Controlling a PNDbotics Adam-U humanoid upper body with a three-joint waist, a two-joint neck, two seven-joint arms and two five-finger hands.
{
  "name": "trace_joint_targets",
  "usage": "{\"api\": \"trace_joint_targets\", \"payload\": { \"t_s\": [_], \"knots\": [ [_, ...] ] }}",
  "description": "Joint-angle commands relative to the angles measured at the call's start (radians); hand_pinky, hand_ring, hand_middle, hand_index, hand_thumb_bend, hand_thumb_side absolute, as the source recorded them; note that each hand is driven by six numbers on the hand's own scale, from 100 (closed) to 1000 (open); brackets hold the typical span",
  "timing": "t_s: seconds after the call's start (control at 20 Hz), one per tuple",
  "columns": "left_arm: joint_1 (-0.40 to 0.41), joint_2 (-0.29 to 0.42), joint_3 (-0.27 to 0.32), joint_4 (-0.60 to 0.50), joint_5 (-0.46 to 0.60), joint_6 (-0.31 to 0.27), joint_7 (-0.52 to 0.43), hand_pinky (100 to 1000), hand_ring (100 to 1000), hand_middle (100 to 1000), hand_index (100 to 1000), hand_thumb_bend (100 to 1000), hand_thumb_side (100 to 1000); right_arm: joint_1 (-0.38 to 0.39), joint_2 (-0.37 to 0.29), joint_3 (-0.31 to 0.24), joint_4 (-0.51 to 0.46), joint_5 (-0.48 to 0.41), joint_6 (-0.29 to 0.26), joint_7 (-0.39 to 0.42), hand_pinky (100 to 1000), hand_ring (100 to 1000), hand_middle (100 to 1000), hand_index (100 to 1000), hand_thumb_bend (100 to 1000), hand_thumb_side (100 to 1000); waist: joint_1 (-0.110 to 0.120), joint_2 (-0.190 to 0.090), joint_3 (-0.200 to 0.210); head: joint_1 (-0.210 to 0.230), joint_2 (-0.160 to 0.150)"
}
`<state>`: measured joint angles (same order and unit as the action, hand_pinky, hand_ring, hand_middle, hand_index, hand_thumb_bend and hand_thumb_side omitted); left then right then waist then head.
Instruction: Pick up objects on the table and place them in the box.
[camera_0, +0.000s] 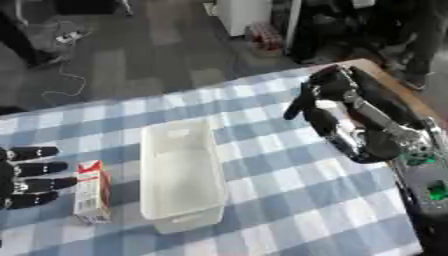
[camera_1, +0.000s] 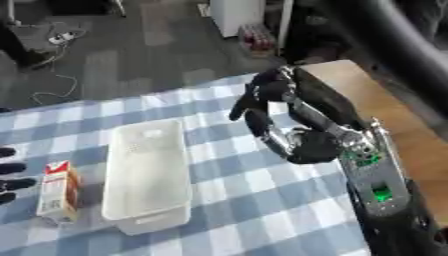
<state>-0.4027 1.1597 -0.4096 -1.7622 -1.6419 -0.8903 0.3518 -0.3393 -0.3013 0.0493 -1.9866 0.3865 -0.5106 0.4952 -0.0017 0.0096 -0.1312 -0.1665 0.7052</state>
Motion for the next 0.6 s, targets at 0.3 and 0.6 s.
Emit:
{"api": "trace_joint_targets", "payload": {
  "t_s": [0.3,0.6],
  "knots": [
    [-0.043,0.002,-0.009,0.034,-0.054,-0.017,0.07,849,885,913,849,385,746,-0.013,-0.011,-0.001,-0.013,-0.006,0.001,0.003,326,315,347,617,100,1000,0.003,-0.008,0.002,0.023,-0.016],
    [-0.075,-0.017,-0.039,0.075,-0.107,-0.017,0.103,846,885,913,850,391,742,-0.02,-0.006,0.0,-0.013,-0.007,0.0,0.003,326,311,345,611,100,1000,0.006,-0.008,-0.007,0.043,-0.021]
  ]
}}
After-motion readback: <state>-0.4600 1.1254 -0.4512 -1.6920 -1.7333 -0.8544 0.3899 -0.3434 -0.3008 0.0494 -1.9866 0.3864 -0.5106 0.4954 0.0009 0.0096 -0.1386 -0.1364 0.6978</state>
